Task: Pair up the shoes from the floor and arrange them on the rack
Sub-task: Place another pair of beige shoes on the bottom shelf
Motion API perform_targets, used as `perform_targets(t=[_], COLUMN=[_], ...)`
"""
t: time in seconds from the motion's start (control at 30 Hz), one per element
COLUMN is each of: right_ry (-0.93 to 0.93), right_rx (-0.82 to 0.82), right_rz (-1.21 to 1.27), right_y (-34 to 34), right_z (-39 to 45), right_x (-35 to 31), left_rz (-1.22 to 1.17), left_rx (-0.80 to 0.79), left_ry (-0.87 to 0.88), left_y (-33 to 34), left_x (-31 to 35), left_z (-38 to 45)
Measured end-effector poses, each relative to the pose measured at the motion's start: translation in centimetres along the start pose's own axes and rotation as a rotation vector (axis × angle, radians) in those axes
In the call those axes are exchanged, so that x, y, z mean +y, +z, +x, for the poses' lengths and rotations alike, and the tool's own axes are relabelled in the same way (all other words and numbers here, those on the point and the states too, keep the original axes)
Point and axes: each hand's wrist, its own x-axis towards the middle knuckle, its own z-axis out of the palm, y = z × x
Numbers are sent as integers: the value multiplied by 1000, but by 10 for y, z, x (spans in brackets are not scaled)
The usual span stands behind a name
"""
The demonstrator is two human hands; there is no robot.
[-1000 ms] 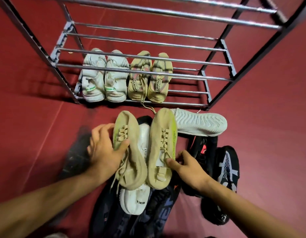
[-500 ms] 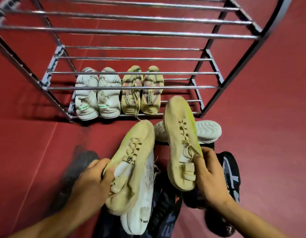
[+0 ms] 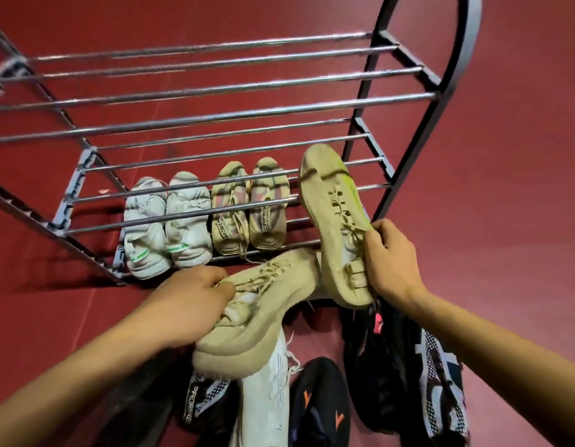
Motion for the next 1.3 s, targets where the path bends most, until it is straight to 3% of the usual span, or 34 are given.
perform_targets(t=[0.1,0.27,0.4,0.6,0.8,0.97,1.07,1.2,1.3], right_ry=[10,57,107,149,144,170,212,38,-156], right_rx=[-30,-111,-196,-133,-96,6,-26,-106,-299], right_rz=[-47,-103,-111,-225,-233,-78,-94,-154,-508], right_y=[-19,-33,-50,-50,-8,17,31,36,28], right_z=[-23,-24,-28,-4,59,99,99,73,62], right_x=[15,15,18,16,8,2,4,16,30], left_rz=[-95,-227,-189,-97,-107,-121,-189,7,323], left_rx=[-44,159,212,264,289,234,212,317,311], left_ry=[-78,-127,-51,34,-128,-186,-223,53,297], left_y=[11,32,42,61,61,65,68,82,96], left_x=[-14,0,28,60,91,92,87,80,71], left_z=[0,25,54,88,131,154,163,158,144])
